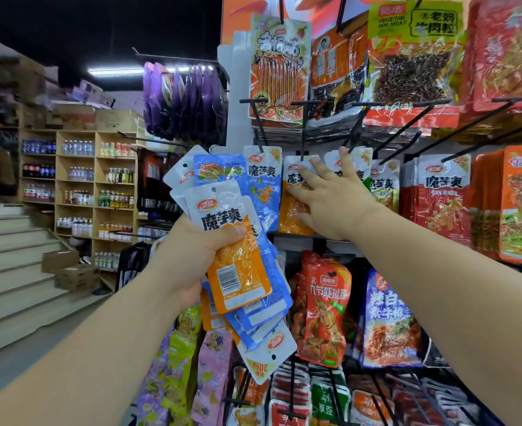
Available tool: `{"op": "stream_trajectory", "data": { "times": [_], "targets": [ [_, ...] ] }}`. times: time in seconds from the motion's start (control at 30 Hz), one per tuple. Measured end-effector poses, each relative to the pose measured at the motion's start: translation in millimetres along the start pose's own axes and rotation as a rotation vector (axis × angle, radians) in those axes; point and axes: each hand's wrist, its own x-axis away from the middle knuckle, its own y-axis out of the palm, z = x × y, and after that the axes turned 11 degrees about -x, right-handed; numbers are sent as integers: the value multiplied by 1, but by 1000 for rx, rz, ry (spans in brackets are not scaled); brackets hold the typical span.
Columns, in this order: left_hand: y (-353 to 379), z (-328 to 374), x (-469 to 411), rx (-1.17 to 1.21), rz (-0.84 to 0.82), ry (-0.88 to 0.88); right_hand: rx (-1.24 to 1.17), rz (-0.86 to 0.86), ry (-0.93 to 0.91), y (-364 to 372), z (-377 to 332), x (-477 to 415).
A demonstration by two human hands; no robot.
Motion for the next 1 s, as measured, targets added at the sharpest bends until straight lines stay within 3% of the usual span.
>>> {"op": "stream_trajectory", "data": {
  "times": [0.07,0.13,0.23,0.3,0.4,0.57,0.77,0.83,1.0],
  "targets": [
    [1,2,2,5,-2,-7,-34,6,-5,-5,-2,1],
    [3,3,4,13,3,-12,-187,137,-12,-12,-9,8],
    [3,1,12,37,63,-13,-837,476,48,-30,-31,34],
    [3,-2,22,91,101,-24,-1217,518,88,-41,-57,63],
    [1,-6,40,191,144,-39,-1496,464,68,-39,-93,110],
    [-19,-16,62,284,321,-63,-1603,320,272,0,-125,168],
    [-31,-38,86,292,443,-158,-1884,-69,463,21,-156,199],
    [-35,-45,92,275,456,-177,-1910,-73,474,26,-161,202],
    [-44,-52,103,265,502,-229,-1885,100,590,36,-157,201]
  ]
}}
